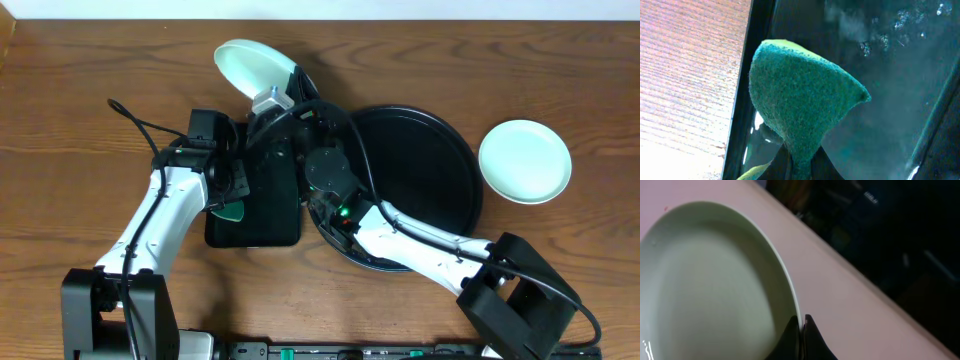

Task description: Clean dirty plates on tray and stack at the side

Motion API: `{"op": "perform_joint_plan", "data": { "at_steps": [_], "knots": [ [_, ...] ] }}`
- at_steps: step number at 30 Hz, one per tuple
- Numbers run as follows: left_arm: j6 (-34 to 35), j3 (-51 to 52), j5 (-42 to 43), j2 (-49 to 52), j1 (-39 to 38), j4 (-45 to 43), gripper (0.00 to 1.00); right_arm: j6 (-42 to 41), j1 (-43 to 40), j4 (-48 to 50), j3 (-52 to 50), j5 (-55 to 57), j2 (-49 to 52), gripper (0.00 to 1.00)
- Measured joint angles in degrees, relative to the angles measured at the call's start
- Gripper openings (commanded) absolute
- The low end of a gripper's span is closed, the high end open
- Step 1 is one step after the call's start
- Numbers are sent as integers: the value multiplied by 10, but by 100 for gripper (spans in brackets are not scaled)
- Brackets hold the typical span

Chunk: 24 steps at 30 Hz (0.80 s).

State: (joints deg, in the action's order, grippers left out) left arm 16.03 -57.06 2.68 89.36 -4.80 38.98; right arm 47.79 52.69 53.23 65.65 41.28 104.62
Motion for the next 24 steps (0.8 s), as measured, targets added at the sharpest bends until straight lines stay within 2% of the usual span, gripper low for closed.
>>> {"op": "perform_joint_plan", "data": {
  "at_steps": [13,20,24],
  "knots": [
    [0,0,0,0,0,0,8,41,18,6,0,18,0,1],
    [0,0,0,0,0,0,8,40,18,-9,0,36,0,1],
    [0,0,0,0,0,-1,8,8,17,-47,0,55,0,1]
  ]
}}
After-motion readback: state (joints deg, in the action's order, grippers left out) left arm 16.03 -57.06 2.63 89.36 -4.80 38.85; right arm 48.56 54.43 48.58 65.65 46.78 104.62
